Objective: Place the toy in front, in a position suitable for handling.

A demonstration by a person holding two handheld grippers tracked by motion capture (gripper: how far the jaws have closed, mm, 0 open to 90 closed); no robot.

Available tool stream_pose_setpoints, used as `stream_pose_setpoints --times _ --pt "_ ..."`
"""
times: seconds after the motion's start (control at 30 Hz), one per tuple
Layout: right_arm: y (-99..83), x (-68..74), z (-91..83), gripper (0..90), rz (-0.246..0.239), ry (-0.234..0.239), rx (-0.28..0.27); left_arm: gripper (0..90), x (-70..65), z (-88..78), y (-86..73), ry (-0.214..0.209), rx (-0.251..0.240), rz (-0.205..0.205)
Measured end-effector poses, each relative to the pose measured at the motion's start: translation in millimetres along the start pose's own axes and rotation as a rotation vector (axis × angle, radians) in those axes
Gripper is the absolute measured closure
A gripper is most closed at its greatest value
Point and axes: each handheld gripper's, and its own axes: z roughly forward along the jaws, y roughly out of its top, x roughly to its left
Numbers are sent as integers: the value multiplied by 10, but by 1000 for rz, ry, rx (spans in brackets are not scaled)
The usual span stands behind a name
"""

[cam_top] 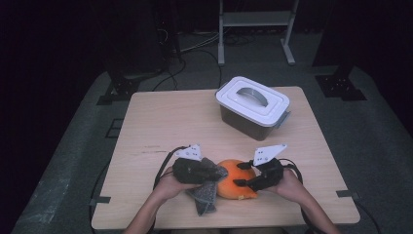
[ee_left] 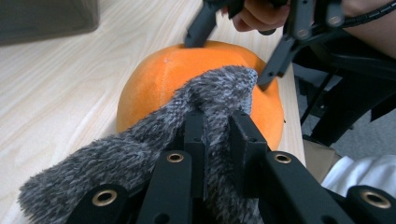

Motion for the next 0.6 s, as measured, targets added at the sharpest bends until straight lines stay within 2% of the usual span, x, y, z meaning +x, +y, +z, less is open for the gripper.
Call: stream_pose_setpoints --times 0.03,0.1,0.17,0.27,0.37,0.43,0.5,0.53,0.6 --pt "0 0 0 487 0 0 0 786 11 -7 -2 -1 0 -1" --pt "-1 1 -26 557 -17 -4 19 786 9 -7 4 0 -1 -1" --pt "-12 -7 -55 586 -32 -5 27 786 1 -5 8 10 12 10" --pt "-25 -18 -81 595 -31 1 28 785 14 -21 -1 30 33 21" --pt "-27 -23 -95 595 -27 3 28 785 56 -47 -29 49 36 3" --pt "-35 -32 -88 594 -14 8 16 786 61 -45 -33 45 24 -8" --pt "-31 -34 -75 593 -2 4 8 786 47 -46 -7 44 11 1" --pt "-26 -21 -51 593 -1 5 -4 786 15 -49 33 15 -32 5" --pt "-13 3 -17 593 -7 6 -8 785 -12 -43 63 3 -41 16"
